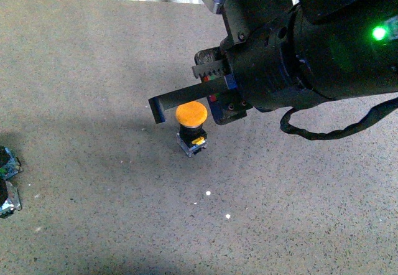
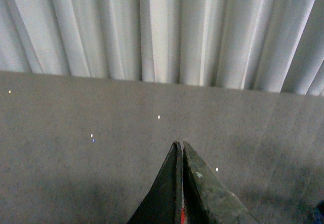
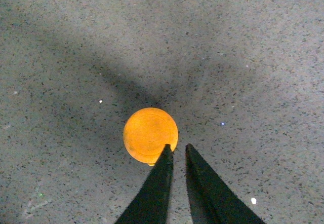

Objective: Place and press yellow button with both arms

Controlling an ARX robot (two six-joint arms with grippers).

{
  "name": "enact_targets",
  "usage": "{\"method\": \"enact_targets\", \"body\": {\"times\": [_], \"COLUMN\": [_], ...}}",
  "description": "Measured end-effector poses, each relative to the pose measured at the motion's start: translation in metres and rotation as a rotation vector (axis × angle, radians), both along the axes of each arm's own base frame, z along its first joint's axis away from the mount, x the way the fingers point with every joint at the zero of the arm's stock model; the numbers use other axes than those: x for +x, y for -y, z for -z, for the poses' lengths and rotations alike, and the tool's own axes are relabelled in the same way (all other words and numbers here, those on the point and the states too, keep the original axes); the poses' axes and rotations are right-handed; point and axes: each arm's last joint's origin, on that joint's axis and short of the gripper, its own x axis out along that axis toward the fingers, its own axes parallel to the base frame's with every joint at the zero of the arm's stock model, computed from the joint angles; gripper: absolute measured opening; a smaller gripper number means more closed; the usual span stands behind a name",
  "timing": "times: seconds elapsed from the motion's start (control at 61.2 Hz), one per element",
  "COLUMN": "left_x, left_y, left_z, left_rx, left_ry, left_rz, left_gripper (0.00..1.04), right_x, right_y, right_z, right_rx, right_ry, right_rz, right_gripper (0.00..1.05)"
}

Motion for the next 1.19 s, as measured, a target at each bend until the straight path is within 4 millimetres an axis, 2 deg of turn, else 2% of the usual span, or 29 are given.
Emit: {"method": "enact_targets", "body": {"times": [0.033,0.327,1.193], "left_x": [-0.001,-0.002,-0.002], "left_y": [0.000,0.000,0.000], "left_z": [-0.001,-0.001,-0.001], "left_rx": [0.000,0.001,0.000], "left_ry": [0.013,0.014,0.014], "left_rz": [0.000,-0.002,-0.002], "left_gripper": [0.01,0.01,0.01], "right_x": [0.001,0.005,0.019], "right_y": [-0.001,-0.011,-0.013], "right_z": [0.001,0.015,0.025], "right_rx": [0.001,0.009,0.035], "right_ry": [-0.006,-0.060,-0.103], "right_rz": [0.000,-0.009,-0.001], "right_gripper": [0.01,0.01,0.01]}}
